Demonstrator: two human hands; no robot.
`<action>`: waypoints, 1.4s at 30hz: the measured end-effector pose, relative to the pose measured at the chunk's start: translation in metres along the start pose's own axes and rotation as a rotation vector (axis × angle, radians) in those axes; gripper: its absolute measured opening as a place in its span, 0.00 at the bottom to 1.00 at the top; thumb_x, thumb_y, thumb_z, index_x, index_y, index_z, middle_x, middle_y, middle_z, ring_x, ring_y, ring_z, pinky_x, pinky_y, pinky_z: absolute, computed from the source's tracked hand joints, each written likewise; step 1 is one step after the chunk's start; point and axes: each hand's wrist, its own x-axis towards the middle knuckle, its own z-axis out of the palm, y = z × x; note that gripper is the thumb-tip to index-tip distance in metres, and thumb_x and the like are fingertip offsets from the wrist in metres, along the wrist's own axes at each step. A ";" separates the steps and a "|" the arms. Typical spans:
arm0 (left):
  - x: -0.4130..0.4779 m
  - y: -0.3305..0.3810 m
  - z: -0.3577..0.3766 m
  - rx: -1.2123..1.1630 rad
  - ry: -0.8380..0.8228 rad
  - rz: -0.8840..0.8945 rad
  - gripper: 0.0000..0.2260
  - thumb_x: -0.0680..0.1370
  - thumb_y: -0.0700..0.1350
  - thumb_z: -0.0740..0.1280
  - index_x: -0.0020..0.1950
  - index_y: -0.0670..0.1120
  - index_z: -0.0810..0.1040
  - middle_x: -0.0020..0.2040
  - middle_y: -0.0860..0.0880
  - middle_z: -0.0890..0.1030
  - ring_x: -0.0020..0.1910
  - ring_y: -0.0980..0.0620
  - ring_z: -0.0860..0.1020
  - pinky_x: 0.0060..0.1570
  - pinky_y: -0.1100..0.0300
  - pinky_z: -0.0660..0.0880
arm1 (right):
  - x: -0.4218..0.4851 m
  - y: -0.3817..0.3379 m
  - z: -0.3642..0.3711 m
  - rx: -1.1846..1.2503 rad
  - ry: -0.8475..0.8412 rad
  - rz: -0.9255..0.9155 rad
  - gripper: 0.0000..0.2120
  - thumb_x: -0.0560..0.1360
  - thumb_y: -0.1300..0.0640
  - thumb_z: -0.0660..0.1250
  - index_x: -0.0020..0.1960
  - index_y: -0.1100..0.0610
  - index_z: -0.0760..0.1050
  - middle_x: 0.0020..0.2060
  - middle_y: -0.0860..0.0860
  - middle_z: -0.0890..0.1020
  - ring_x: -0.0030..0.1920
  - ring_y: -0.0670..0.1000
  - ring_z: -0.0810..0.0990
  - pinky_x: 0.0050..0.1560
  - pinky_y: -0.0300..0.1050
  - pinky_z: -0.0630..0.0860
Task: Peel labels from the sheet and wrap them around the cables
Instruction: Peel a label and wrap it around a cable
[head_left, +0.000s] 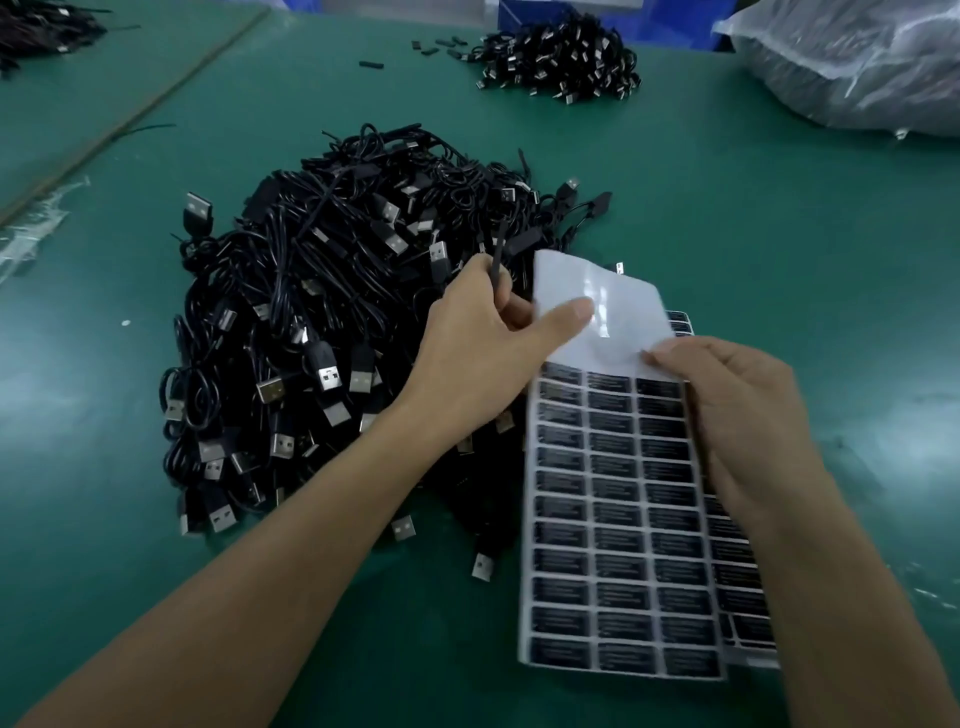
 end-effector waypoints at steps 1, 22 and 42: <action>0.000 -0.001 0.000 0.010 0.023 0.020 0.23 0.71 0.54 0.77 0.40 0.51 0.61 0.33 0.55 0.76 0.31 0.59 0.72 0.37 0.61 0.75 | 0.003 0.001 -0.007 -0.117 0.113 -0.026 0.07 0.69 0.54 0.72 0.35 0.56 0.82 0.27 0.48 0.79 0.29 0.48 0.76 0.35 0.44 0.75; -0.016 -0.009 0.014 0.998 -0.114 0.334 0.10 0.76 0.48 0.67 0.46 0.52 0.64 0.42 0.56 0.79 0.38 0.49 0.77 0.29 0.58 0.63 | 0.004 0.003 -0.015 -0.666 0.146 -0.223 0.11 0.72 0.58 0.68 0.32 0.57 0.79 0.21 0.42 0.74 0.23 0.44 0.66 0.23 0.31 0.65; -0.018 -0.007 0.015 0.832 -0.040 0.263 0.18 0.77 0.43 0.66 0.43 0.54 0.55 0.42 0.55 0.82 0.36 0.48 0.78 0.35 0.50 0.76 | -0.001 0.003 -0.003 -0.688 0.083 -0.230 0.12 0.72 0.52 0.67 0.31 0.52 0.78 0.25 0.34 0.77 0.28 0.42 0.72 0.26 0.31 0.65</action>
